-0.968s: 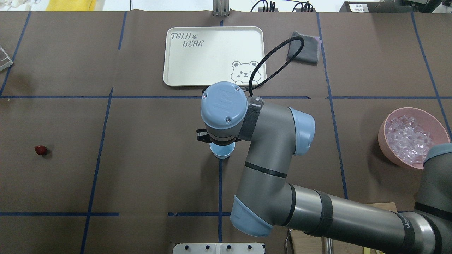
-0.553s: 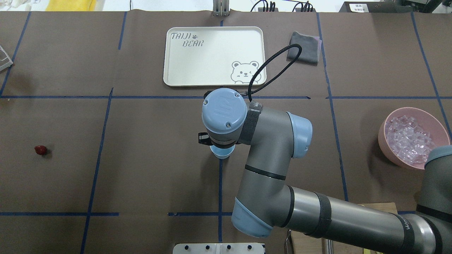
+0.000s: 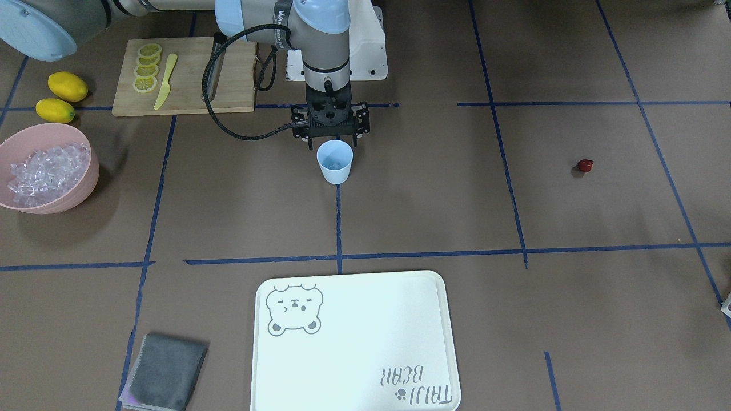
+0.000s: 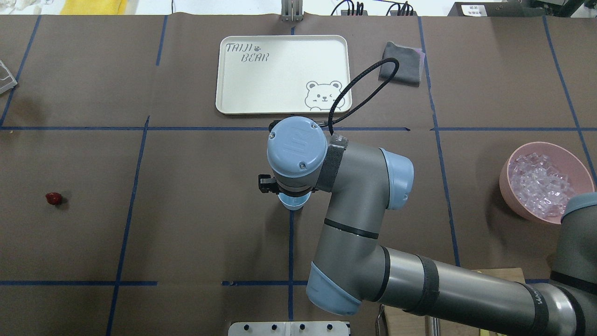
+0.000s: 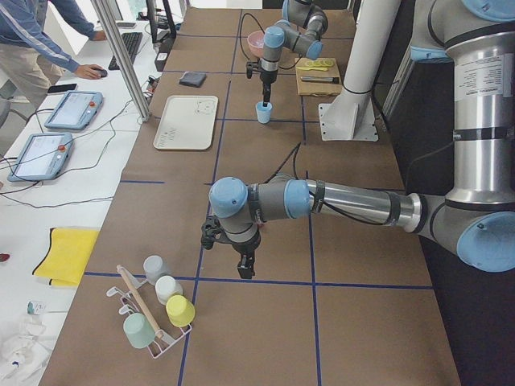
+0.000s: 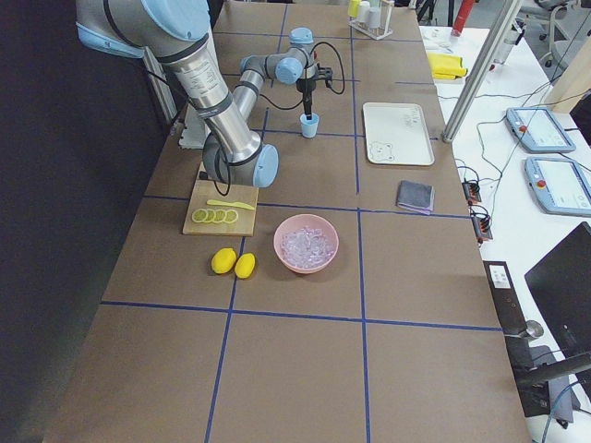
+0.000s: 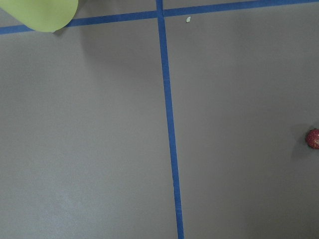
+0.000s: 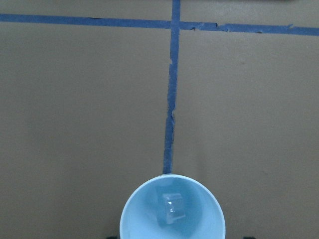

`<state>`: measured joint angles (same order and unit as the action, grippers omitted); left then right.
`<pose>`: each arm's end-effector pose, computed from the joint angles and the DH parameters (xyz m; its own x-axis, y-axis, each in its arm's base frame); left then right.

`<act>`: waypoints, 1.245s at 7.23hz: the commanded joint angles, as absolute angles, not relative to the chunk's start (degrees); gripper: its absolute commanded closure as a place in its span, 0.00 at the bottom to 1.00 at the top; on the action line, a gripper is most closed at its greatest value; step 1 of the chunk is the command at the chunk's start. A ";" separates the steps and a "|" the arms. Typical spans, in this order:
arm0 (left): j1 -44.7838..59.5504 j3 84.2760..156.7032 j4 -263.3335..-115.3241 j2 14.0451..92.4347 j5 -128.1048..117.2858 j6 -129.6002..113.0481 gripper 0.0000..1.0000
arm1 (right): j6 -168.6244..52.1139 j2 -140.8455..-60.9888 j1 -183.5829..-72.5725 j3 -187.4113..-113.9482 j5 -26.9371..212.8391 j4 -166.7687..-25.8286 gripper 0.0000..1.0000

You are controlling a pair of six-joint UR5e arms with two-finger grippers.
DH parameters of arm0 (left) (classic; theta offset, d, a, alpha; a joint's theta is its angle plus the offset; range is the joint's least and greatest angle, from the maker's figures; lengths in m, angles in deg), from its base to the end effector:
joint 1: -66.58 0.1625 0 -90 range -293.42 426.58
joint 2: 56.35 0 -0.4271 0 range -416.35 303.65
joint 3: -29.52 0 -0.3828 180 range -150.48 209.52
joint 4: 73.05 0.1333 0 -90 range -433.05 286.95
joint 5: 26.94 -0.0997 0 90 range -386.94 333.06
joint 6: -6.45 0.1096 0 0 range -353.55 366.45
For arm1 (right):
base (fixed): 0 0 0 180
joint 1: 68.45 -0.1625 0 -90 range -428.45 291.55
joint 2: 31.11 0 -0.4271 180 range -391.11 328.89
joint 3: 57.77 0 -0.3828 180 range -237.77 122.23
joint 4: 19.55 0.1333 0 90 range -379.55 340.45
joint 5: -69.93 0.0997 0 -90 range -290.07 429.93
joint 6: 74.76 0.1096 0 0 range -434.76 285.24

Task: Put ice and strawberries in cup
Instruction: 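Open the right gripper to drop the ice cube into the cup, then move the right gripper back toward the pink bowl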

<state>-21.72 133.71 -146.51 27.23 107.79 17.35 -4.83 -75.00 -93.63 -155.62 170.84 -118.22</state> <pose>-0.0437 -0.4197 0.6273 0.6949 0.1022 -0.7118 -0.1637 0.9863 -0.0182 -0.5672 -0.3910 0.1539 0.6996 -0.0434 0.7132 -0.0596 0.9911 0.1188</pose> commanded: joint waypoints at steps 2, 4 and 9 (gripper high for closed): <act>-21.75 133.76 -146.53 27.23 107.79 17.35 0.00 | -11.08 -78.63 -100.07 -160.14 176.53 -118.60 0.00; -21.66 133.76 -146.53 27.23 107.79 17.35 0.00 | -20.92 -85.74 -107.34 -164.80 183.35 -118.60 0.00; -21.66 134.02 -146.53 27.23 107.79 17.35 0.00 | -58.51 -110.34 -130.01 -173.26 198.31 -117.90 0.00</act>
